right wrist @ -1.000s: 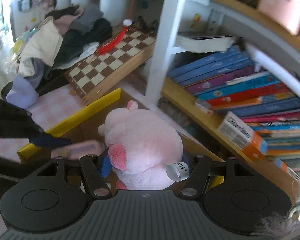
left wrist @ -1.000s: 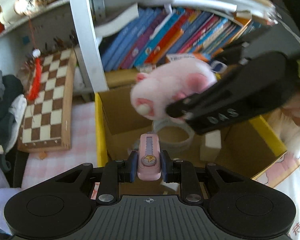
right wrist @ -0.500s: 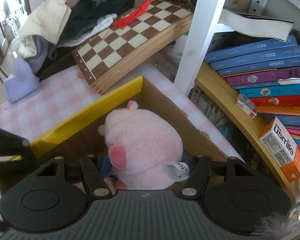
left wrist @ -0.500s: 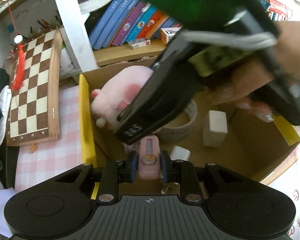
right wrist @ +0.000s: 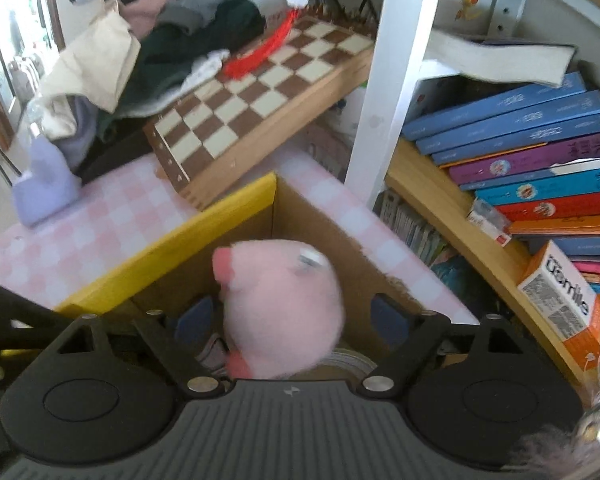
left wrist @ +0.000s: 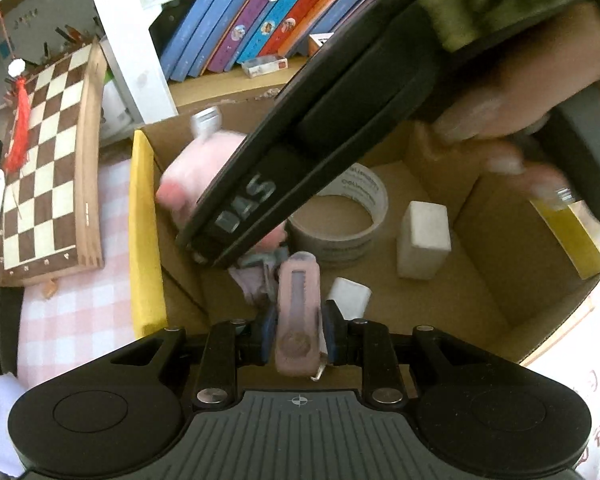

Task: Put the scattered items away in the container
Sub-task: 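Open the left tool to drop the lighter while the right tool releases the pig, then withdraw both open tools from the box back over the table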

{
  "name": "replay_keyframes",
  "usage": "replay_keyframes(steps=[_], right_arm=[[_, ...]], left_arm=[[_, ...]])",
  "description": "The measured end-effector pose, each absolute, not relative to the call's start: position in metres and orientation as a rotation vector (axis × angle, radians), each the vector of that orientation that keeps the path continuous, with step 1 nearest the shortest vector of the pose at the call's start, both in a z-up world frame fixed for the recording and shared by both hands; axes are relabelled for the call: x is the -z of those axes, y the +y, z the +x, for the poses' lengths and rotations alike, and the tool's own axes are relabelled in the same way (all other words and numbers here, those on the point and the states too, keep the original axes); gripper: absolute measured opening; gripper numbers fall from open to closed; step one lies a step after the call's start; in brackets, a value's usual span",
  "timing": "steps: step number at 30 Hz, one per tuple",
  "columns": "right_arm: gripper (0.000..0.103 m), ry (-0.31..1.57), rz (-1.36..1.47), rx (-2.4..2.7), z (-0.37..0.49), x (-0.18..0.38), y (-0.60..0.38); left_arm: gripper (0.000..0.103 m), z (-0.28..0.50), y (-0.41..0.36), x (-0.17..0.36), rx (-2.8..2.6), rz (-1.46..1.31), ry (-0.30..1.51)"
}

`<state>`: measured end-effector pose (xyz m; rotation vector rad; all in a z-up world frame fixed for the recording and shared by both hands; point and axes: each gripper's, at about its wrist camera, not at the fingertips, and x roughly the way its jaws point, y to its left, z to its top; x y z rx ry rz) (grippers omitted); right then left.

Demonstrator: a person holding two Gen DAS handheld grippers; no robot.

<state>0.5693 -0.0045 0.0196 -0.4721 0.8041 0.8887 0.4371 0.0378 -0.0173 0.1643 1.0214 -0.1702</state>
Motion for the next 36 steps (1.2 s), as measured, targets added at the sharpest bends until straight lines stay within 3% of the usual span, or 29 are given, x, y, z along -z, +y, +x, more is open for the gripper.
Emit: replay_keyframes(steps=[3,7,9,26,30,36], right_arm=[[0.086,0.794,-0.432,-0.880,0.565,-0.032,-0.016],[0.086,0.767,-0.405,-0.866,0.556,-0.047,-0.027],[0.086,0.746,-0.396,-0.857,0.550,-0.055,-0.031],[0.086,0.587,-0.363,-0.750,0.435,-0.128,-0.070],[0.086,0.563,-0.334,-0.713,0.398,-0.138,-0.083],[0.086,0.535,-0.279,-0.638,0.345,-0.142,-0.107]], left_arm=[[0.028,0.436,0.037,0.012,0.171,0.173,1.004],[0.050,0.428,0.034,-0.002,0.173,0.190,0.948],[0.053,0.421,0.033,-0.012,0.166,0.195,0.903],[0.058,0.320,0.042,-0.082,0.205,0.139,0.618],[0.068,0.291,0.047,-0.091,0.217,0.130,0.565],[0.069,0.239,0.049,-0.099,0.216,0.125,0.505]])
